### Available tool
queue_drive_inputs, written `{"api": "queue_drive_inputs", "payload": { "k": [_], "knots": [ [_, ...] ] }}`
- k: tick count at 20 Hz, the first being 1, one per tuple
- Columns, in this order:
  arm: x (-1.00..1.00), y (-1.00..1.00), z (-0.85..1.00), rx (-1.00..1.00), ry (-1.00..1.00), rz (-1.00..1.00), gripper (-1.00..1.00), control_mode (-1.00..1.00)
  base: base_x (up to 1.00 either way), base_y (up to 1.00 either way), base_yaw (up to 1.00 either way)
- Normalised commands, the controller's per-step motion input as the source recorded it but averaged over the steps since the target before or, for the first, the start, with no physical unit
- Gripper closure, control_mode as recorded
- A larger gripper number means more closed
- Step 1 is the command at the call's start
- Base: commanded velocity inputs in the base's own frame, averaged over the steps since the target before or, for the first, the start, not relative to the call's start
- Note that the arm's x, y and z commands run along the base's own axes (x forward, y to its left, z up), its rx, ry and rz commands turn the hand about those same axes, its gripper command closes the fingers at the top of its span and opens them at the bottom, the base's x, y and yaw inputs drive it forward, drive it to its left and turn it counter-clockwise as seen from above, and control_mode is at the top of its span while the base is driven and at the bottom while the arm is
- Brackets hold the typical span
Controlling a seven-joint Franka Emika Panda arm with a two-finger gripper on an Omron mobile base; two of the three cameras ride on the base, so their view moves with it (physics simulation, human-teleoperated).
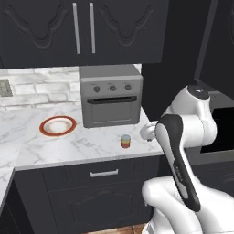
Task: Restock the canned food cabinet by taking the new fresh canned food from the counter and placing it in the cabinet. Then, take the old canned food from the cabinet and place it on the counter.
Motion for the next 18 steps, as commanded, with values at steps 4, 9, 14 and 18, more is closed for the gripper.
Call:
{"api": "queue_drive_inputs", "payload": {
  "k": [4, 9, 14, 18],
  "knots": [
    [0.82, 0.36, -0.63, -0.05, 0.09, -0.07, -1.00, -1.00, 0.00, 0.00, 0.00],
    [0.89, 0.03, -0.40, -0.01, 0.09, -0.03, -1.00, -1.00, 0.00, 0.00, 0.00],
    [0.87, 0.00, -0.30, -0.05, 0.12, -0.02, -1.00, -1.00, 0.00, 0.00, 0.00],
    [0.54, 0.00, -0.31, -0.01, 0.12, -0.01, -1.00, -1.00, 0.00, 0.00, 0.00]
  ]
}}
